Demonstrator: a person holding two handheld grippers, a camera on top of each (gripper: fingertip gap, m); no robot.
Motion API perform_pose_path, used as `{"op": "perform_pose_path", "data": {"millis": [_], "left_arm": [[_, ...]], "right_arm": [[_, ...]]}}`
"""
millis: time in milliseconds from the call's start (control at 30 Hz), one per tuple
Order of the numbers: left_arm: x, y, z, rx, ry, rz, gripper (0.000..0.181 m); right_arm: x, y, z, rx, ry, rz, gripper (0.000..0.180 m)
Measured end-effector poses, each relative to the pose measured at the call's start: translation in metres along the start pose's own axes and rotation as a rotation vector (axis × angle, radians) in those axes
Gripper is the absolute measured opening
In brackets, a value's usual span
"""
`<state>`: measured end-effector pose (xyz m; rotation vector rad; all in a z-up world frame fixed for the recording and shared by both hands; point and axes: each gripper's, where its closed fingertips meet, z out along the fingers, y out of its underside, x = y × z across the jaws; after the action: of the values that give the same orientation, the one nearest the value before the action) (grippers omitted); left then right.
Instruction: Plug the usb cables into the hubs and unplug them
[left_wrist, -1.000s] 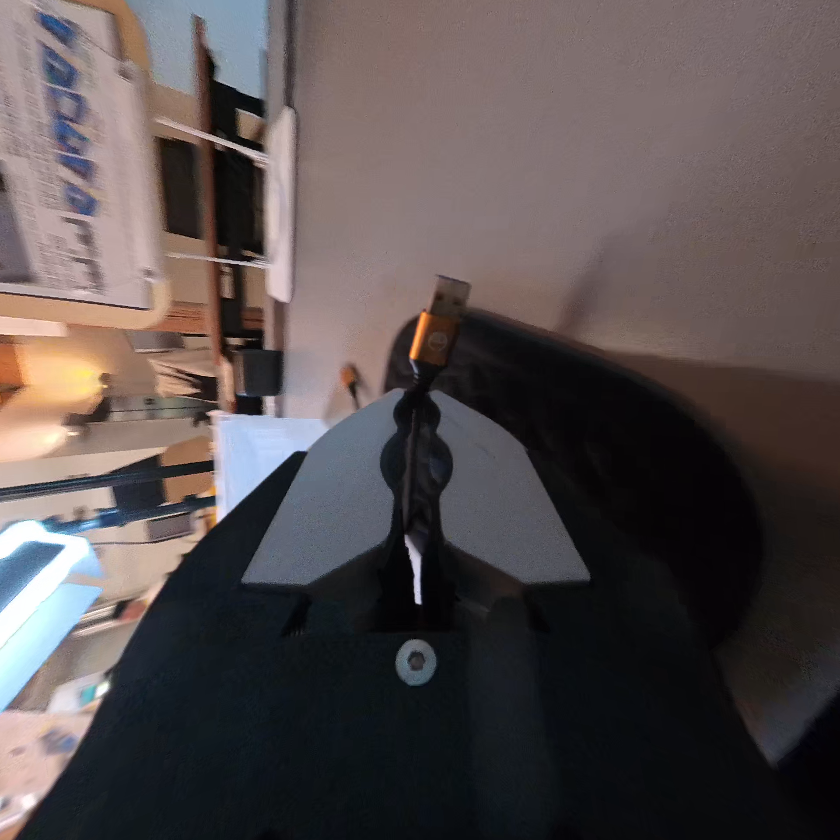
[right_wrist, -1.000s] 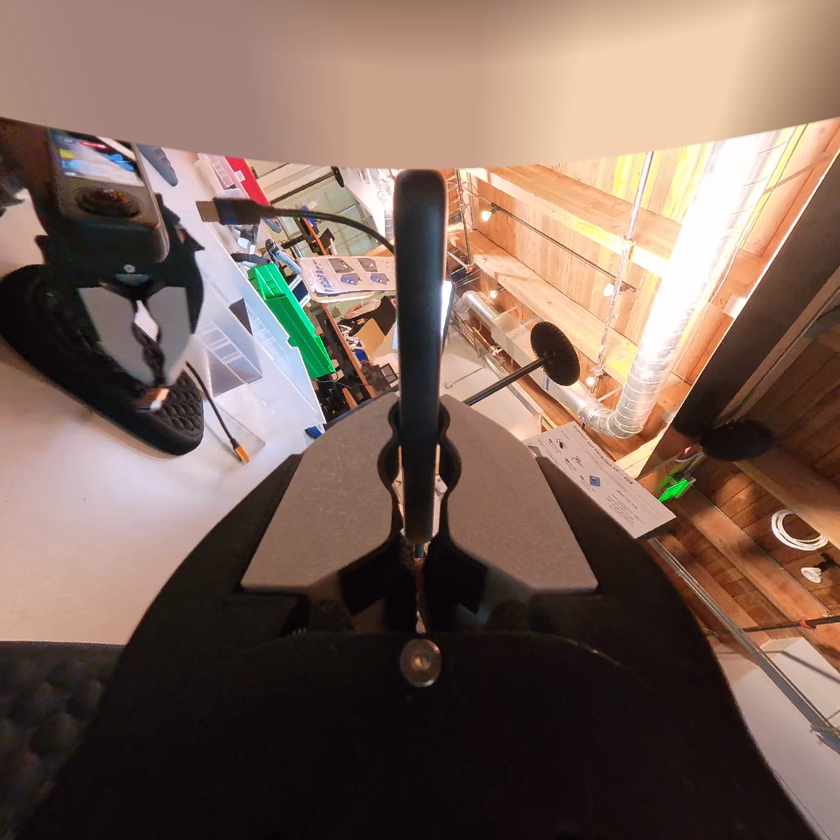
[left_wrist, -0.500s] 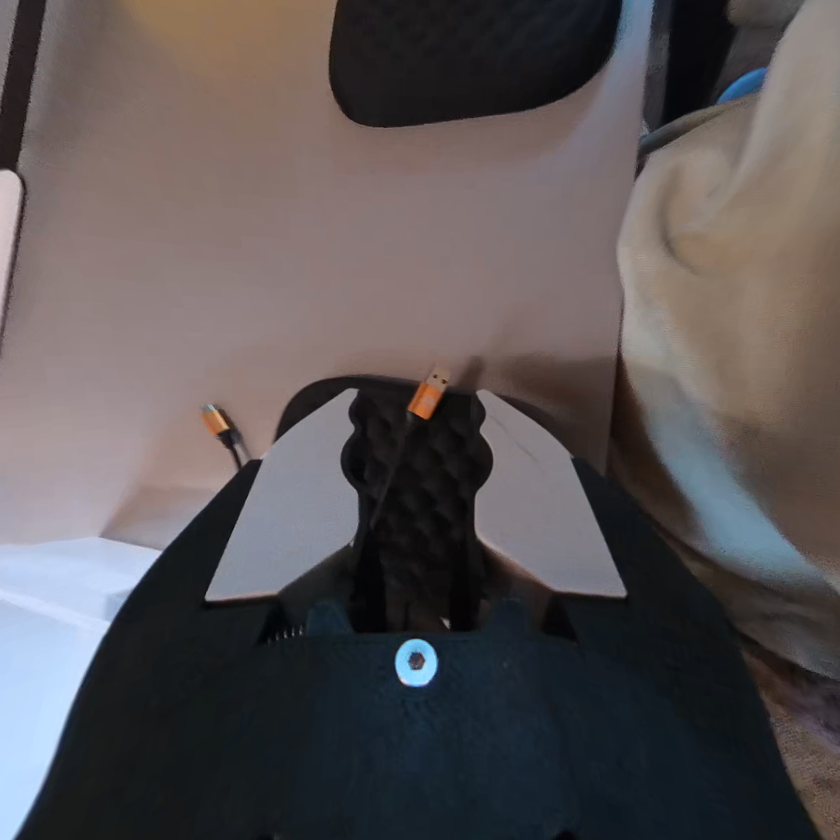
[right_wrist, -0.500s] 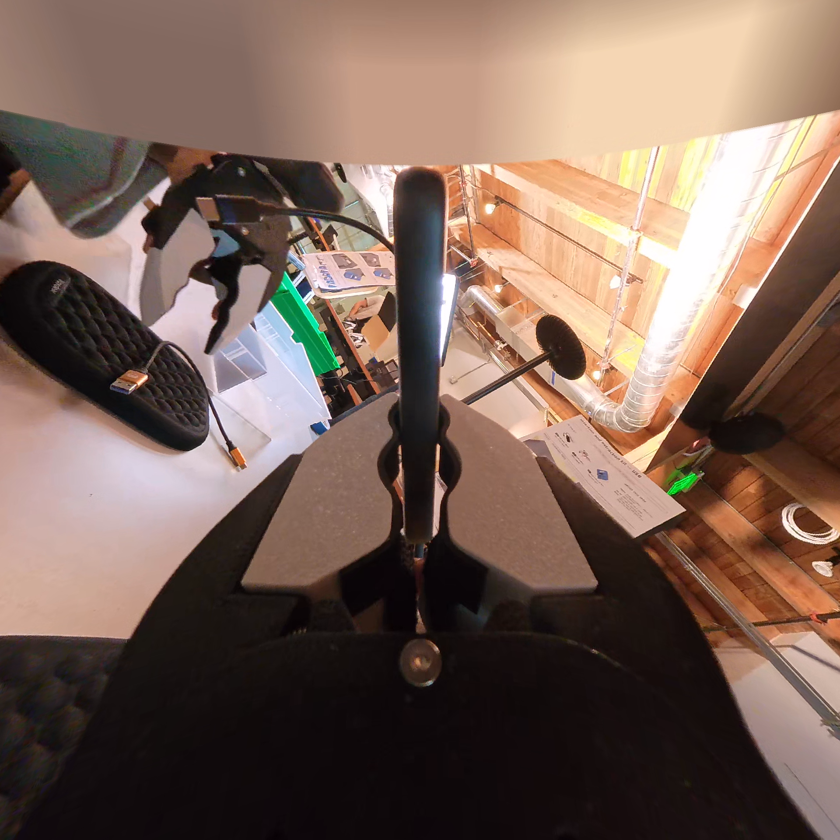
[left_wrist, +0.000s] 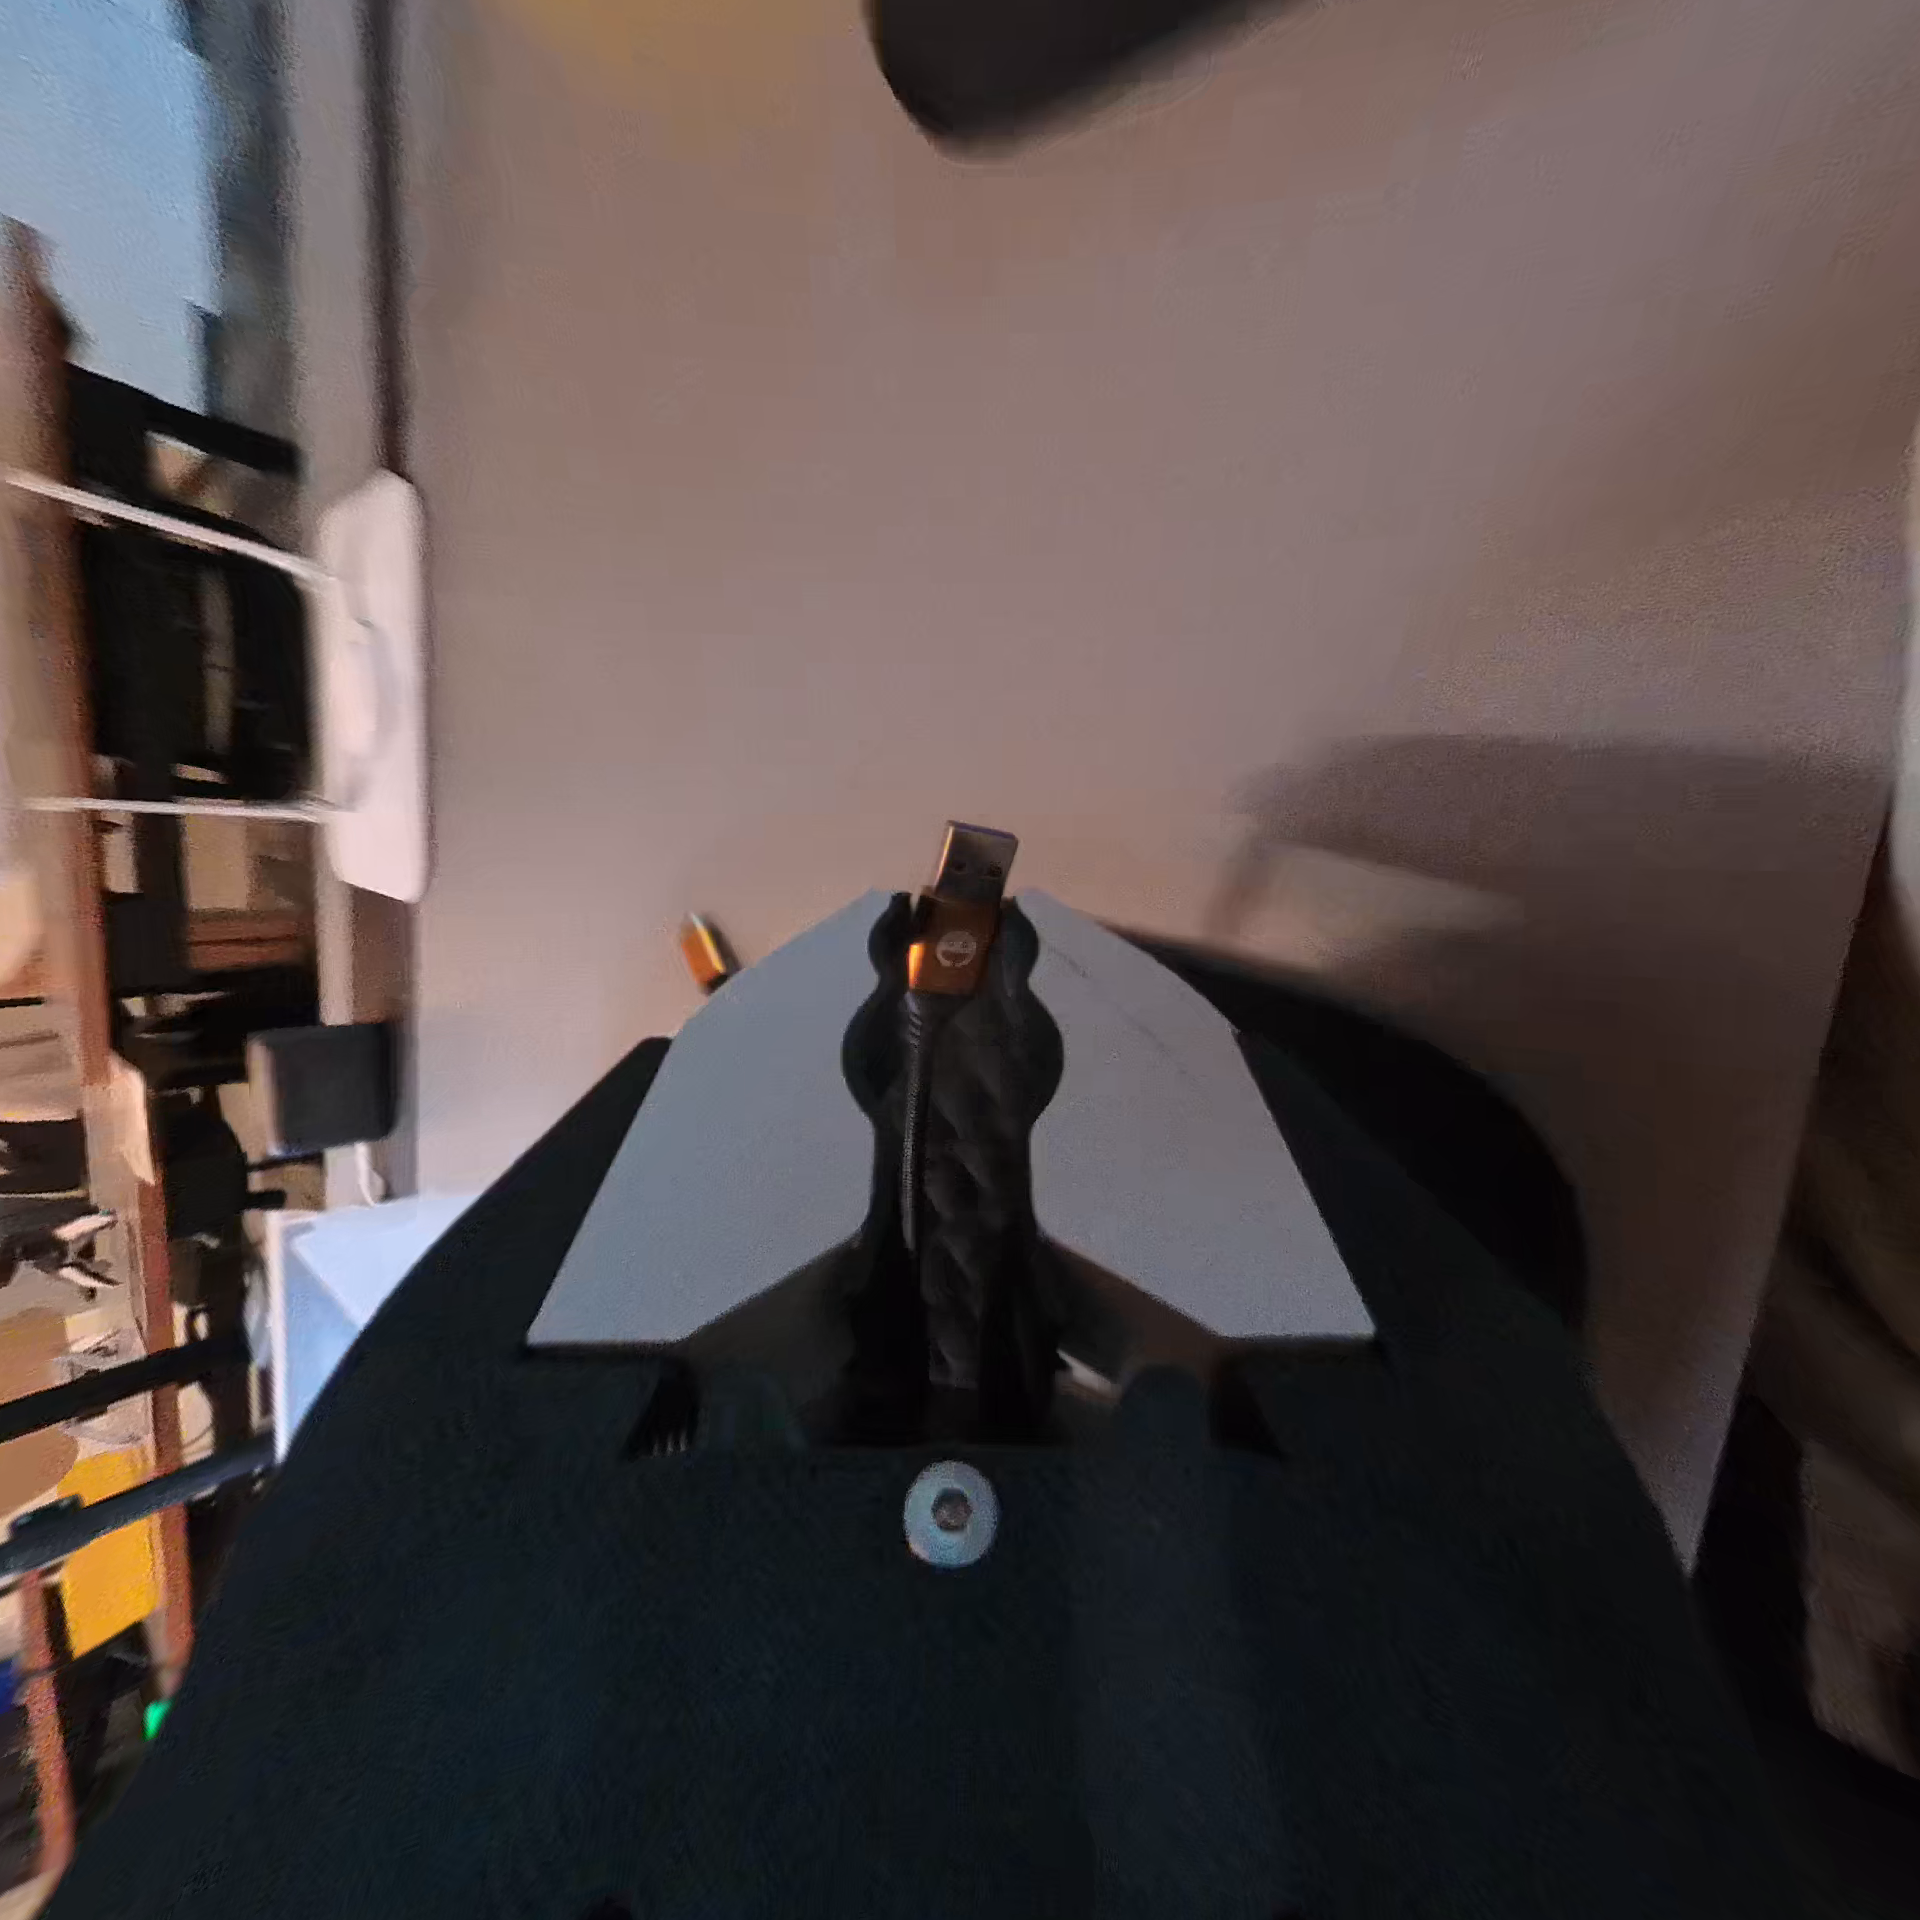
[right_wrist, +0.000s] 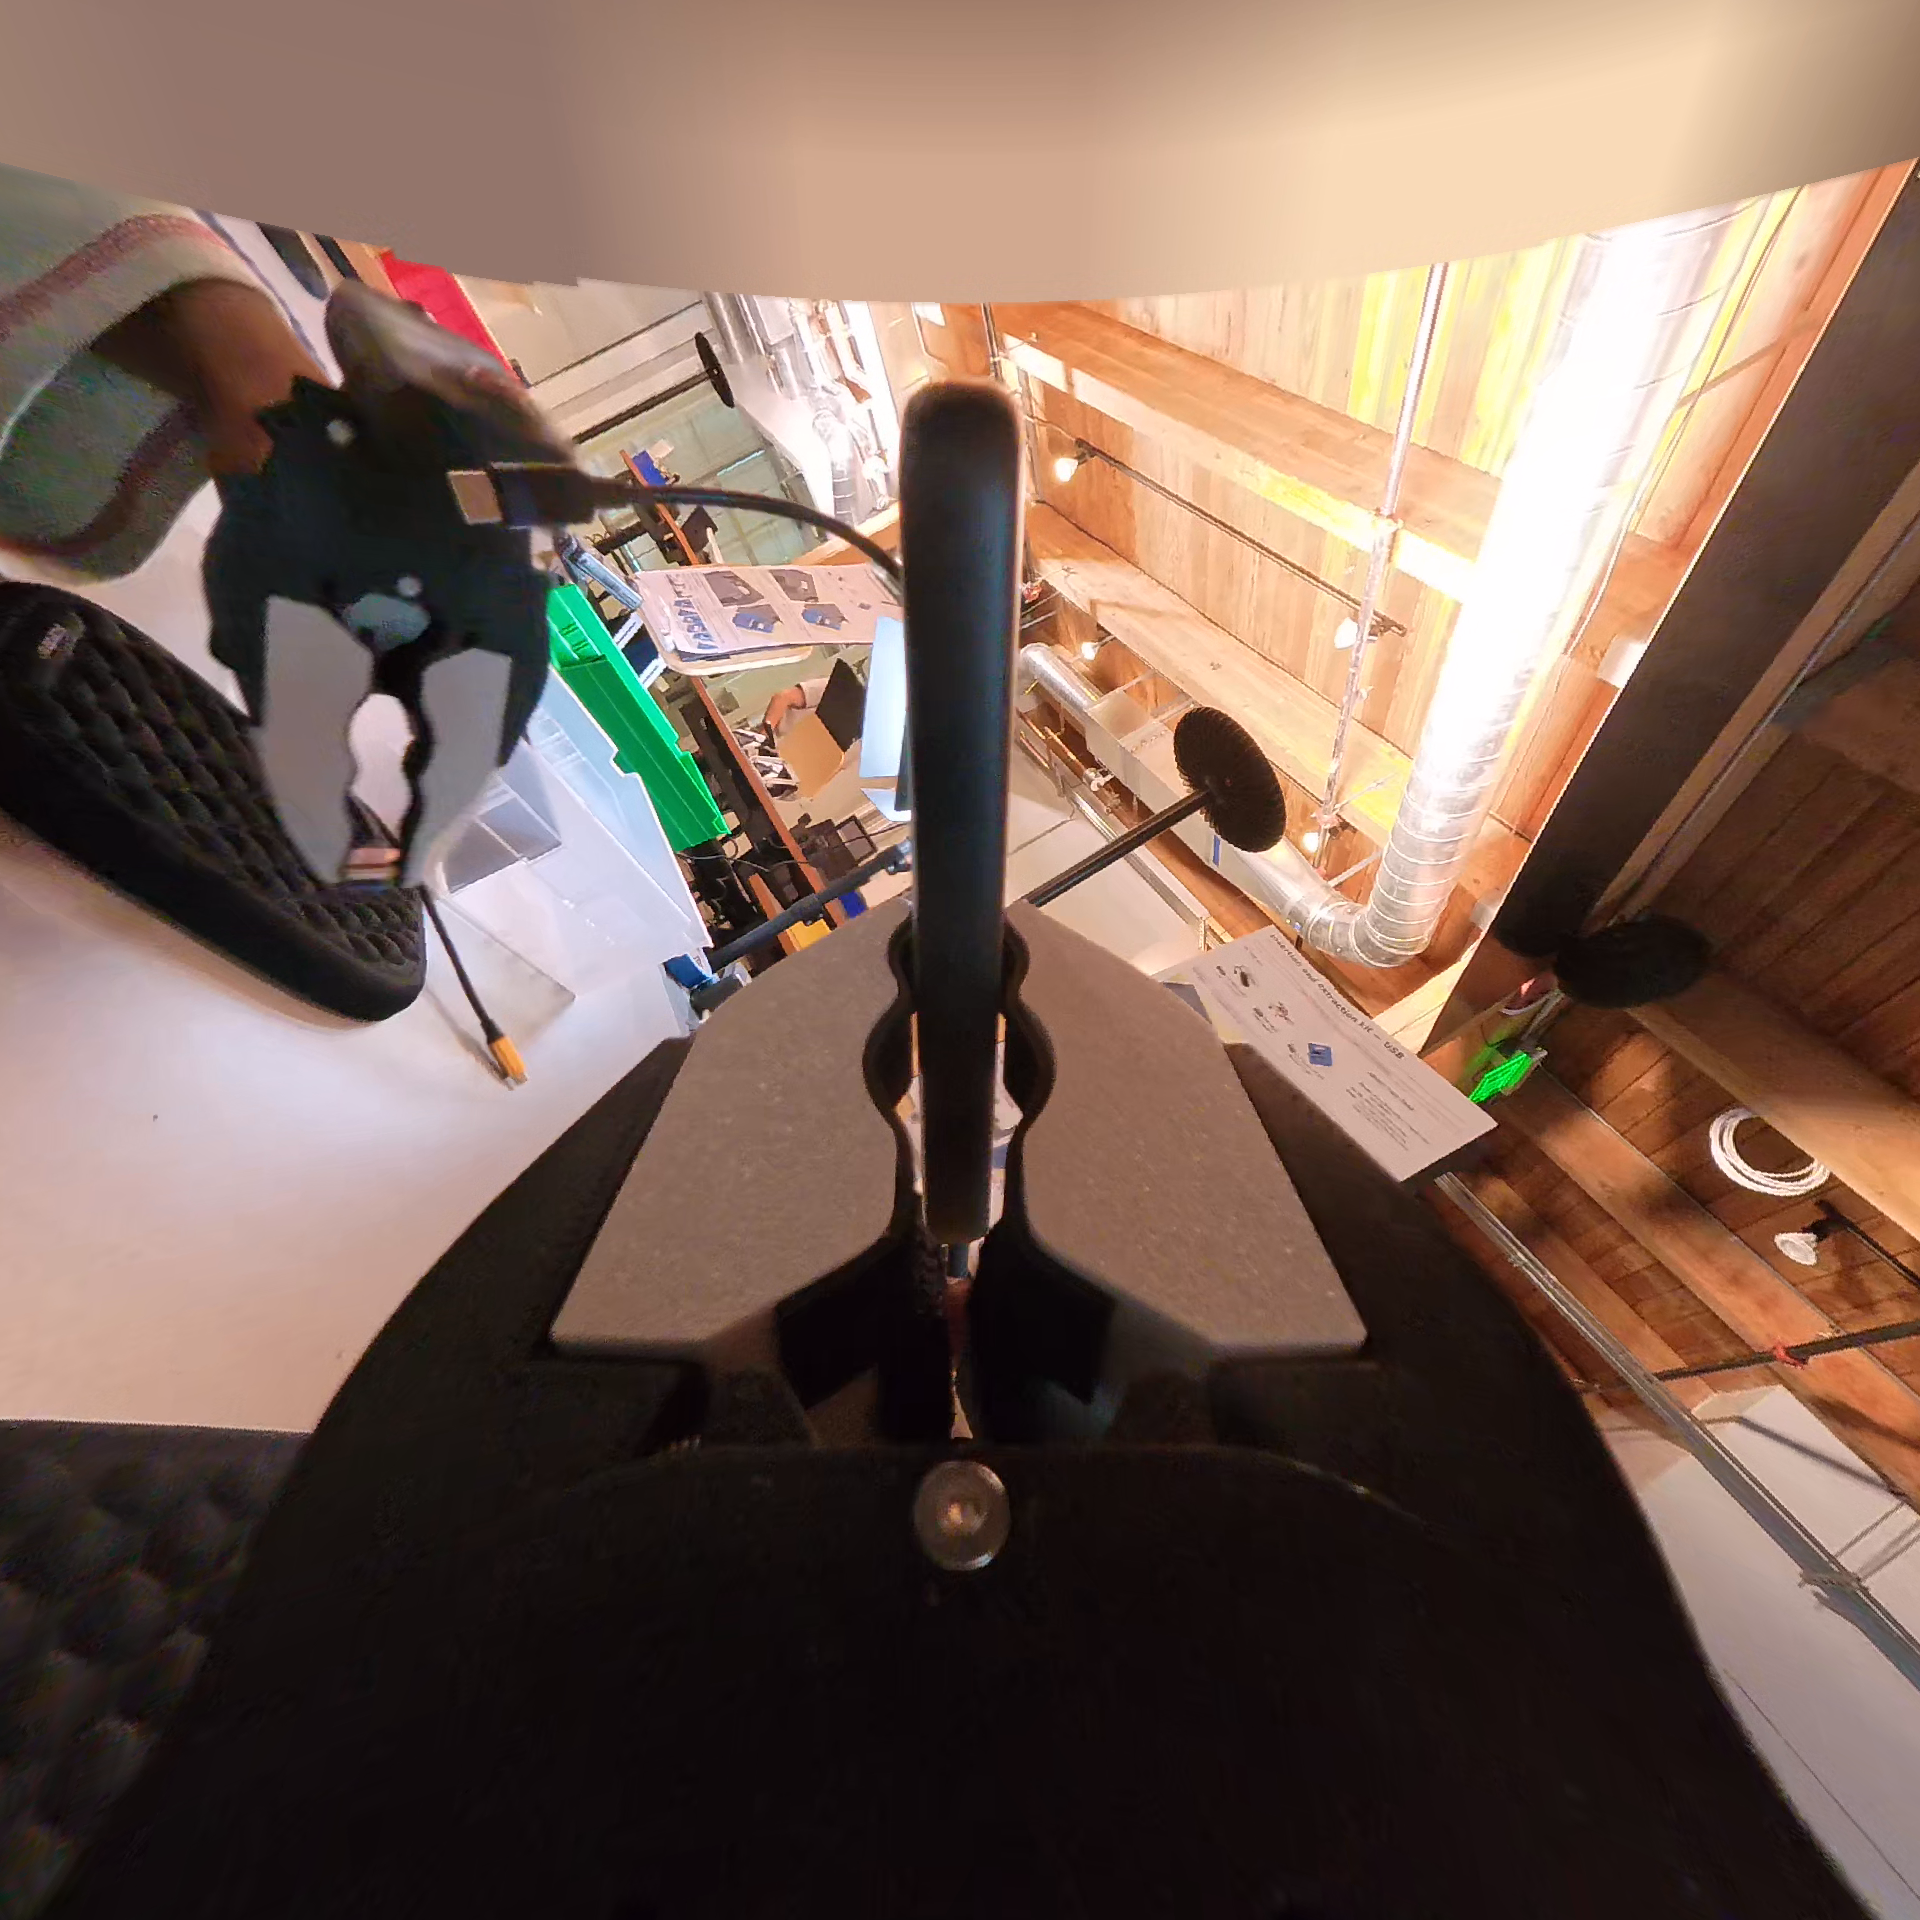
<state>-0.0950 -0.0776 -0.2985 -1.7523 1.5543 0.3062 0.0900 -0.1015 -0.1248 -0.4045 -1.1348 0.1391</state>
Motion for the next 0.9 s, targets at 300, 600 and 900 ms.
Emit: {"op": "perform_pose_path", "data": {"millis": [300,600,900], "left_arm": [[-0.100,-0.110,-0.127,0.904,-0.131,-0.483,0.016],[-0.083,-0.076,-0.088,1.019,0.401,-1.206,0.016],[-0.069,-0.022,-0.011,0.719,0.417,-1.369,0.016]], "right_arm": [[0.015,-0.008,-0.011,0.031,0.054,0.015,0.012],[0.016,-0.004,-0.012,0.030,0.061,0.031,0.012],[0.014,0.001,-0.011,0.021,0.059,0.046,0.012]]}}
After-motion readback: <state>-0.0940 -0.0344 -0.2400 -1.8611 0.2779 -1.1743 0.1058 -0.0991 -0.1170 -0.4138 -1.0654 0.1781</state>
